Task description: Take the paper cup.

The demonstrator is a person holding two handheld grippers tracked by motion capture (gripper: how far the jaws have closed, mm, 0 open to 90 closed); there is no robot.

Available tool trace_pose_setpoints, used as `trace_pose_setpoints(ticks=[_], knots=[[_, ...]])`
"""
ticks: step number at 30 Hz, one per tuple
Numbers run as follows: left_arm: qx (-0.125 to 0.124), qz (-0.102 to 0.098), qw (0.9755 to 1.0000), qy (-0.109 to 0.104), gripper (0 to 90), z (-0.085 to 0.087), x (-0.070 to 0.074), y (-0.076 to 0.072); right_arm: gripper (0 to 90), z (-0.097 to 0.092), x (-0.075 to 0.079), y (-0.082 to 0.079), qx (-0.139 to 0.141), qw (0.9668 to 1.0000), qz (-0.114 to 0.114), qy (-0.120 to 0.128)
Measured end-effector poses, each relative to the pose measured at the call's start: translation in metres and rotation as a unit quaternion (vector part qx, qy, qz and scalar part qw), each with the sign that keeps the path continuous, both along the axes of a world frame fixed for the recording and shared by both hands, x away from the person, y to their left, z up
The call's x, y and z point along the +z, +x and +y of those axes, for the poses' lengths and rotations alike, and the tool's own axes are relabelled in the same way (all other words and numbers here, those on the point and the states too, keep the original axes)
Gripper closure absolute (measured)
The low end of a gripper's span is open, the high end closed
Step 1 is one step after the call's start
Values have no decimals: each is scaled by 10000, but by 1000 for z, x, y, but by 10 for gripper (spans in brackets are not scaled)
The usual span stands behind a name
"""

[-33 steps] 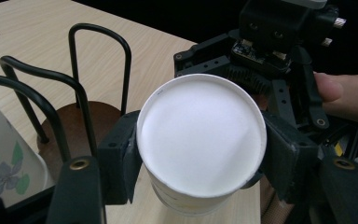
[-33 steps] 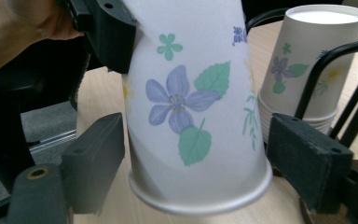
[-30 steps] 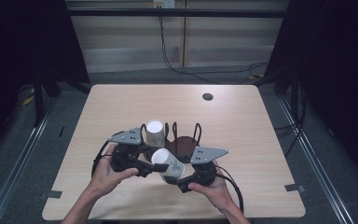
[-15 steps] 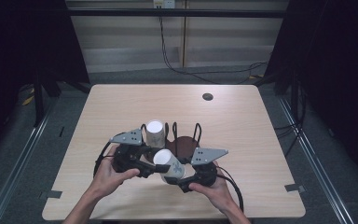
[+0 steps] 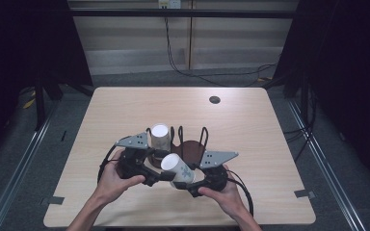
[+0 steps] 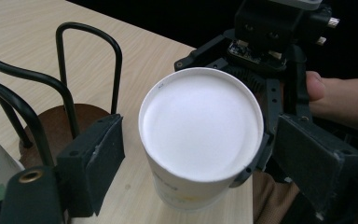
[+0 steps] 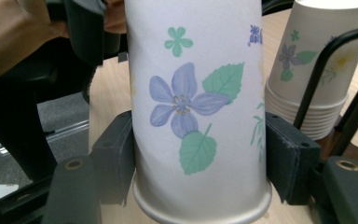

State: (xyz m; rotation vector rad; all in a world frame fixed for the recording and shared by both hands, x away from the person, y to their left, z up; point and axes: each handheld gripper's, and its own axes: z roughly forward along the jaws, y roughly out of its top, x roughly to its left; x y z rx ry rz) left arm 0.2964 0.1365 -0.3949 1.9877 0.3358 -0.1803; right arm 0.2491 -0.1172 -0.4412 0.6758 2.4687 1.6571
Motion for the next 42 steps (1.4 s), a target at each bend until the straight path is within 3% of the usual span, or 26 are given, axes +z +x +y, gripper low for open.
trace_pose_setpoints(ticks=[4,10,14,18,20,24,27,29,32,37,42], knots=[[21,-40,9999,99,161,2,0,1,336,-3,1,0,-30,10000,45,-51],[141,-255,9991,308,161,5,0,2,336,-8,1,2,-112,9996,91,-225],[64,-252,9989,379,210,9,2,3,336,-12,2,3,-146,9993,126,-328],[115,-388,9981,454,217,11,-1,4,336,-16,2,4,-179,9990,167,-374],[102,-359,9980,519,217,10,-3,5,334,-17,2,4,-199,9985,216,-458],[122,-524,9972,519,214,10,-3,3,335,-18,1,4,-165,9970,259,-708],[2,-618,9969,494,216,9,-3,2,335,-18,1,4,-140,9963,283,-804],[36,-791,9951,597,223,7,-4,1,335,-17,1,4,-104,9955,310,-889],[-38,-893,9938,658,222,5,-5,-1,337,-16,1,5,-31,9947,345,-969],[-124,-797,9941,727,260,3,-6,-2,338,-16,5,5,50,9930,355,-1121],[-167,-769,9929,886,254,2,-8,-1,338,-16,5,5,163,9888,510,-1395]])
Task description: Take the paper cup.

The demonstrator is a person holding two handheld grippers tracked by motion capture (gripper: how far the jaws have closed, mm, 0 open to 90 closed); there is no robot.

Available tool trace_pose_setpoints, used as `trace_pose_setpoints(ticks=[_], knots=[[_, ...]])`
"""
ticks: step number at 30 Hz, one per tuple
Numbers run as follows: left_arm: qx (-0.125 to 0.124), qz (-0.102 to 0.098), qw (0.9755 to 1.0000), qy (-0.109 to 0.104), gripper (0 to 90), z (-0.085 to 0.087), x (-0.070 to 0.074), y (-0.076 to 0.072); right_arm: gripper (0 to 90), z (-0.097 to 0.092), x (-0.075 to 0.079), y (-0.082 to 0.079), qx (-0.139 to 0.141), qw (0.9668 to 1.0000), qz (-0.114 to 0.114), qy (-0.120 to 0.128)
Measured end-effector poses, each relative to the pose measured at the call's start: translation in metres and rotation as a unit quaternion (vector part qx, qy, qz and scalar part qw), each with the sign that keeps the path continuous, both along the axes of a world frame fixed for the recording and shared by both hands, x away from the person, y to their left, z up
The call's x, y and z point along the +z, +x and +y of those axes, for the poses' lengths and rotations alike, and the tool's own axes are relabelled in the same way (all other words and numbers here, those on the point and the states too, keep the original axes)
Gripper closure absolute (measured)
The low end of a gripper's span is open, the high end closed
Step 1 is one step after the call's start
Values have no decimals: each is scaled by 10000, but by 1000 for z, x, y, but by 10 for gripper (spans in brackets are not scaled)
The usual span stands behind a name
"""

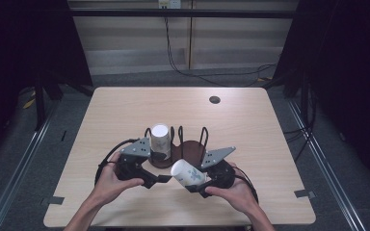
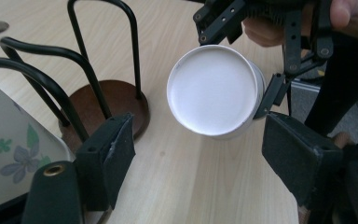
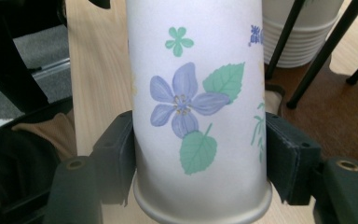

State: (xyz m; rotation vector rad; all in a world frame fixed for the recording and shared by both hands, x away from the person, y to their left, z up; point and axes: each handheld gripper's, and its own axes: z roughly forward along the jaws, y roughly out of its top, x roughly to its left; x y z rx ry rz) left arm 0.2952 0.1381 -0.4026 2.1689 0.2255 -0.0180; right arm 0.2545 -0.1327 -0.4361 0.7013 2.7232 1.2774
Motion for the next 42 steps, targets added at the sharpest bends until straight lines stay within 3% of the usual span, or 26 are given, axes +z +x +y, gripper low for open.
trace_pose_setpoints(ticks=[4,12,18,22,27,31,36,39,42], knots=[[-20,39,10000,64,231,0,0,2,343,0,1,0,30,9997,78,-223],[-55,42,9997,222,223,-2,-2,1,344,2,5,4,127,9985,24,-528],[-41,44,9996,293,166,-4,-5,2,344,3,9,6,206,9966,60,-797],[-129,102,9993,344,160,-4,-5,1,349,7,7,7,154,9942,122,-1057],[-184,67,9988,439,168,-7,-7,0,348,9,7,9,251,9929,157,-1152],[-312,220,9973,629,255,-10,-9,-2,348,13,10,9,302,9902,209,-1345],[-332,128,9972,660,237,-12,-10,-3,350,19,10,11,428,9877,255,-1484],[-394,51,9961,783,238,-13,-12,-3,352,24,12,11,579,9845,262,-1633],[-393,41,9959,808,230,-15,-14,-3,353,26,15,11,608,9838,268,-1667]])
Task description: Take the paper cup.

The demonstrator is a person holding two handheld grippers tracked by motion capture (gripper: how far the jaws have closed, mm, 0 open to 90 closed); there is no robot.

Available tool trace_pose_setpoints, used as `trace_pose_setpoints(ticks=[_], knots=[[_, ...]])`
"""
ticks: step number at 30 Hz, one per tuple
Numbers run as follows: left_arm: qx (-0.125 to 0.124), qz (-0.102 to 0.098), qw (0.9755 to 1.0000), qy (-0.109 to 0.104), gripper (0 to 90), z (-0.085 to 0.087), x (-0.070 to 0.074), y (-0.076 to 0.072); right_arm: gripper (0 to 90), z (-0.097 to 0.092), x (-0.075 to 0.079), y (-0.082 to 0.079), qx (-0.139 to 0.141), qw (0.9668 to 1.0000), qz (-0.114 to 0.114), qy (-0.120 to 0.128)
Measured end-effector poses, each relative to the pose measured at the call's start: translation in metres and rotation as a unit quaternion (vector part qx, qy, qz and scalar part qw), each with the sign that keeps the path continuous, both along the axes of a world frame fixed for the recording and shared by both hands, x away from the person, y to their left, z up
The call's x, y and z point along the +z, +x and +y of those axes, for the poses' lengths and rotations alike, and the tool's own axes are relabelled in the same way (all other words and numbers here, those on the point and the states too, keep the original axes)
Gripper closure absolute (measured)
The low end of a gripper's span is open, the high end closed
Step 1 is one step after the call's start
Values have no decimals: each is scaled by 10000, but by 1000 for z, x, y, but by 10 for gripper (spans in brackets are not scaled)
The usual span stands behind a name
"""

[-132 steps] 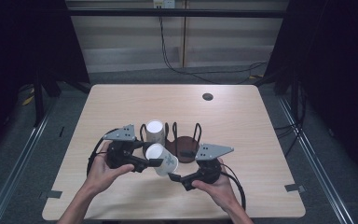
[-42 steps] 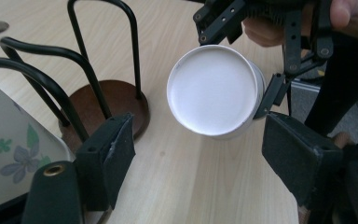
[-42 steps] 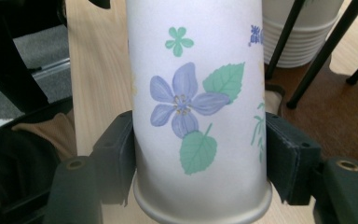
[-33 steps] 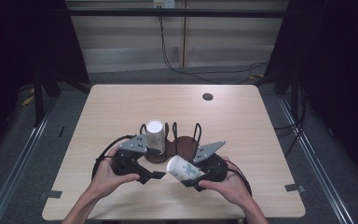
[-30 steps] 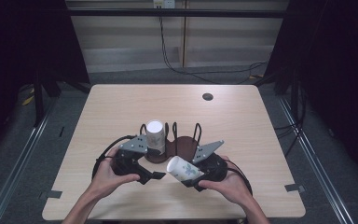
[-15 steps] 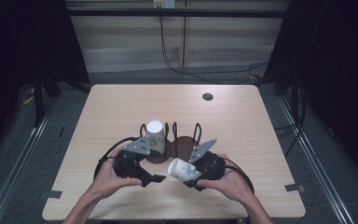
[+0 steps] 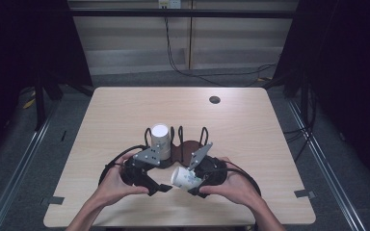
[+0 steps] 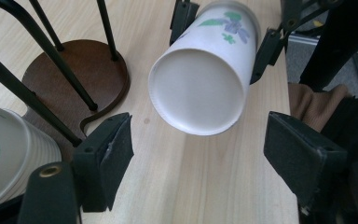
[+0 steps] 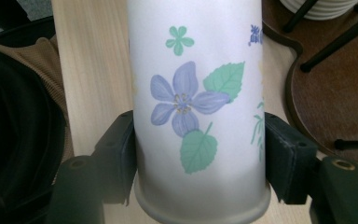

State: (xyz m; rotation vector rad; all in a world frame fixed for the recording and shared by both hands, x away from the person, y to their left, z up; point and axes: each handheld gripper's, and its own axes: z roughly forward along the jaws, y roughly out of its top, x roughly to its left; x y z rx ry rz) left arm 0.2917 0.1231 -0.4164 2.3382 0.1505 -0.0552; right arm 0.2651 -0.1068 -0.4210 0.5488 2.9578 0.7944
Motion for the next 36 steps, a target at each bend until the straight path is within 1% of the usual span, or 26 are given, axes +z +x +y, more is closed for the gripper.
trace_pose_setpoints(ticks=[1,2,5,7,8,9,11,13,14,16,19,22,24,26,27,28,29,30,32,33,35,36], knots=[[-3,-7,10000,12,226,0,0,0,353,2,2,0,76,10000,13,-36],[-31,-43,10000,39,226,-1,0,1,353,2,2,0,76,10000,13,-36],[-78,33,10000,28,226,-1,-1,1,353,6,1,0,126,9999,45,-110],[-124,0,9999,88,231,-1,-1,2,354,11,1,-1,162,9996,106,-181],[-142,30,9998,118,231,-1,-2,2,354,11,1,-1,162,9996,106,-181],[-128,10,9998,128,245,-2,-2,1,354,12,1,-1,160,9996,95,-189],[-215,-53,9997,140,262,-3,1,-1,354,14,3,-1,217,9997,41,-72],[-219,-70,9997,123,251,-5,3,-3,354,17,4,-2,262,9996,54,-98],[-246,-96,9995,169,249,-6,3,-3,354,18,4,-1,315,9995,33,-77],[-293,-113,9992,234,249,-7,2,-2,354,20,4,-2,326,9994,53,-120],[-318,-124,9992,207,234,-7,1,-2,355,22,6,-2,388,9991,70,-141],[-348,-56,9992,204,242,-7,0,-1,355,24,6,-1,397,9991,70,-110],[-392,-48,9990,215,254,-7,-1,-2,355,25,5,-1,418,9990,65,-127],[-453,3,9988,178,302,-7,-2,-2,355,27,4,-1,446,9989,67,-137],[-514,-15,9985,209,320,-7,-2,-2,356,27,4,-1,468,9988,64,-156],[-462,24,9987,229,335,-8,-2,-3,357,28,4,-1,424,9989,110,-179],[-443,101,9985,305,334,-8,-2,-3,357,28,4,-1,469,9987,100,-172],[-442,117,9984,337,334,-8,-2,-3,357,29,3,0,508,9985,119,-161],[-444,123,9984,337,332,-8,-3,-3,357,31,2,-1,524,9984,114,-197],[-481,131,9982,348,331,-8,-3,-3,357,32,2,-2,477,9985,147,-215],[-484,225,9981,322,326,-9,-4,-3,357,33,2,-1,538,9984,140,-130],[-475,281,9980,309,325,-9,-4,-3,357,34,2,-1,546,9983,144,-125]])
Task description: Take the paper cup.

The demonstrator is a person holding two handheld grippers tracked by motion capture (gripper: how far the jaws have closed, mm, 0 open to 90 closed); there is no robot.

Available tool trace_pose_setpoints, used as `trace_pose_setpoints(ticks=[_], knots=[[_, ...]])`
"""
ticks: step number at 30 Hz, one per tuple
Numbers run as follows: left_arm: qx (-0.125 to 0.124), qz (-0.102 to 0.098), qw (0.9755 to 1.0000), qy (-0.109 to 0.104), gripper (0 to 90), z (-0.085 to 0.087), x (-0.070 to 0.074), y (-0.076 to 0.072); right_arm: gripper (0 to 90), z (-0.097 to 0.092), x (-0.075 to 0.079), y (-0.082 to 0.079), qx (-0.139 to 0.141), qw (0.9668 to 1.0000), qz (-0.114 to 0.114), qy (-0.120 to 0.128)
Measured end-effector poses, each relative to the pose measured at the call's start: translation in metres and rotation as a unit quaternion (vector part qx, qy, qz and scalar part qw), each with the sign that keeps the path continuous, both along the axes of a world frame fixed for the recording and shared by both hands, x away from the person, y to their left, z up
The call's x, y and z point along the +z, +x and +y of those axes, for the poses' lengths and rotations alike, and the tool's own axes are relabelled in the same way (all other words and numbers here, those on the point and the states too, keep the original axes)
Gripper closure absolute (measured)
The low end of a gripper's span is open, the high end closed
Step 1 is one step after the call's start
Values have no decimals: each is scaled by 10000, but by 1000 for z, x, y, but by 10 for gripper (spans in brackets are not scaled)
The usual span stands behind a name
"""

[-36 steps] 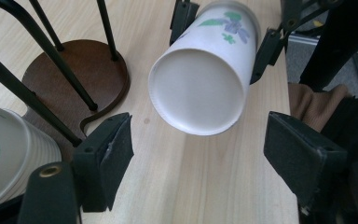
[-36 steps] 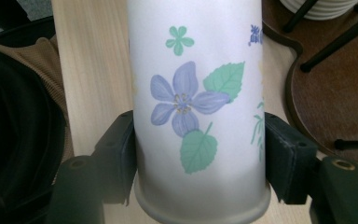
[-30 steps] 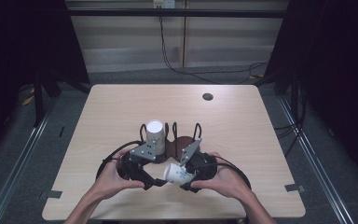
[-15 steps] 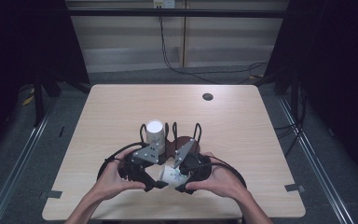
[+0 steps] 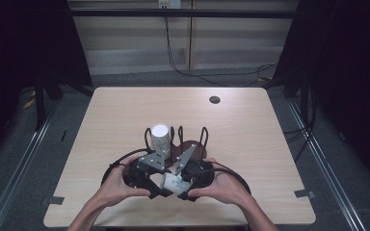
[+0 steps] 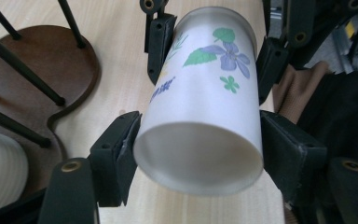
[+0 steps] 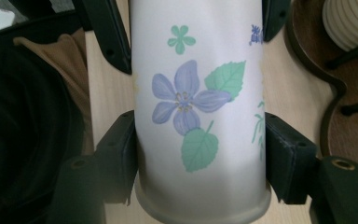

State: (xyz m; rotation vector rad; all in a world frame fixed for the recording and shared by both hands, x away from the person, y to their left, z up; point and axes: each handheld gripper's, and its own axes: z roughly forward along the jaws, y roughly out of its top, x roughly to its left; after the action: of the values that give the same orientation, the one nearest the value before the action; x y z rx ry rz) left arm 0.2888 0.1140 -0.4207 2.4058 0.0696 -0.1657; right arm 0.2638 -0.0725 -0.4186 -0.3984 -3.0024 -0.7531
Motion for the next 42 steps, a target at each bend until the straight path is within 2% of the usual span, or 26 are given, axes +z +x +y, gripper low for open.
trace_pose_setpoints(ticks=[2,6,11,16,20,22,26,29,30,35,39,42], knots=[[9,44,10000,15,326,0,1,0,358,2,1,-1,26,10000,-16,3],[18,2,10000,-58,342,2,2,0,361,2,1,-1,58,10000,-57,52],[-14,-51,10000,6,365,3,3,-2,330,2,-1,-1,40,9999,-87,99],[87,-50,9999,-89,371,5,4,-1,262,-2,-1,1,-92,9991,-184,369],[139,-67,9998,-100,371,6,4,0,184,-8,0,1,-263,9975,-373,543],[192,-49,9997,-157,371,8,3,1,146,-12,-1,1,-362,9967,-349,637],[308,-126,9990,-303,370,14,5,-1,152,-22,-2,-2,-463,9957,-271,751],[367,-185,9984,-398,370,21,8,-3,141,-35,-2,-6,-605,9922,-355,1033],[388,-152,9979,-495,369,22,8,-3,141,-38,-3,-7,-657,9910,-356,1111],[435,-135,9964,-713,369,24,6,-3,140,-49,-4,-10,-795,9858,-481,1400],[464,-121,9952,-848,369,23,4,-4,138,-57,-6,-15,-1011,9757,-566,1858],[515,-124,9941,-949,369,23,2,-4,139,-62,-8,-16,-1059,9732,-602,1951]])
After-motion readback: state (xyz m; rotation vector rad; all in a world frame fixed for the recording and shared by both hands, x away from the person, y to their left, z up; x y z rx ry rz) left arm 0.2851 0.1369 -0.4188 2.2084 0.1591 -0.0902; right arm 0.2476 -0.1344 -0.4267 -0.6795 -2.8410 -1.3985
